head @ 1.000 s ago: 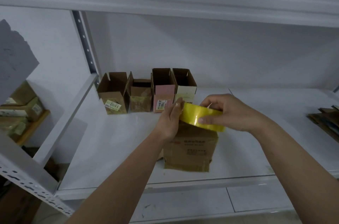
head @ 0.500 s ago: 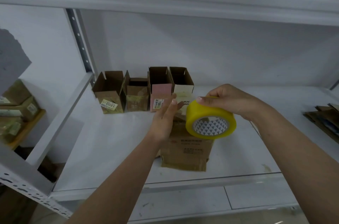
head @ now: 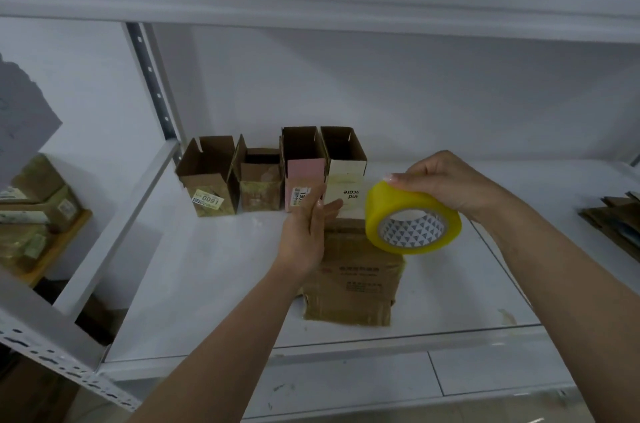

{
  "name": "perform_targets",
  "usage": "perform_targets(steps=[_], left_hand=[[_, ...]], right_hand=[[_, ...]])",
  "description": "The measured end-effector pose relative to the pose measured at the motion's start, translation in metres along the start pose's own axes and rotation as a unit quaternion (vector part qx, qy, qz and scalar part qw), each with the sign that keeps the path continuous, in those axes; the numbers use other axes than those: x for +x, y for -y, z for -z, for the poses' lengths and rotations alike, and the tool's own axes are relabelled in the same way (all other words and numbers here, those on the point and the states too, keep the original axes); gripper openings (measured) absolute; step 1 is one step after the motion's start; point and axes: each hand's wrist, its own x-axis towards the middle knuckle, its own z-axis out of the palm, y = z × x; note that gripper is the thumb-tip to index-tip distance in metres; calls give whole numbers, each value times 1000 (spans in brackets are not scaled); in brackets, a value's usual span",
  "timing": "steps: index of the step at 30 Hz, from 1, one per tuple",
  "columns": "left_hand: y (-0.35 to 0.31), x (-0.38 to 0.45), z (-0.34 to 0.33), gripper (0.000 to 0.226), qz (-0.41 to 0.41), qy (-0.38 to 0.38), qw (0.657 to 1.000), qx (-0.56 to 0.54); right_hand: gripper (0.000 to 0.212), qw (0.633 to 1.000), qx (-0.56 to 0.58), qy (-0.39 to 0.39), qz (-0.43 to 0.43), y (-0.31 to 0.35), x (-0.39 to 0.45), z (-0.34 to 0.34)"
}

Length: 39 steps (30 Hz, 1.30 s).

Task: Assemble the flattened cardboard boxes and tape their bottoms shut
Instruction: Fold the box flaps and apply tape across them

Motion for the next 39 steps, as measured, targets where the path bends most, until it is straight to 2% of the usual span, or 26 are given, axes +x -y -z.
perform_targets(steps=[3,7,10,13,14,17,19,22,27,32,34,37,39], left_hand=[[1,1,-1,41,-2,-31,998,-47],[-3,-2,2,28,12,-56,986,-156],[1,-7,3,31,27,-71,976,-202],[10,-11,3,47,35,-99,979,-177],[13,-11,3,50,28,-108,981,-158],[17,-8,6,51,30,-139,988,-63],[24,-11,9,51,44,-105,991,-68],[33,-17,8,50,110,-60,972,-201],[38,-21,0,47,161,-72,944,-280],[45,-22,-5,49,225,-91,933,-266],[48,-23,-7,54,258,-85,931,-243],[56,-24,-12,65,306,-90,909,-270],[66,-23,-16,86,324,-91,896,-289]], right_hand=[[87,1000,-26,-2,-1,1,1,-4],[69,998,-69,12,0,3,9,-13],[64,990,-136,26,-12,10,16,-23],[79,981,-187,34,-32,20,23,-35],[78,978,-204,34,-38,23,26,-37],[56,966,-251,34,-47,30,30,-43],[54,965,-252,38,-54,32,33,-43],[53,966,-247,46,-64,35,35,-44],[53,969,-235,48,-61,33,36,-44],[59,971,-231,39,-55,28,36,-48],[67,976,-210,34,-54,24,37,-48],[56,979,-196,32,-48,21,36,-49],[52,980,-188,31,-50,20,37,-50]])
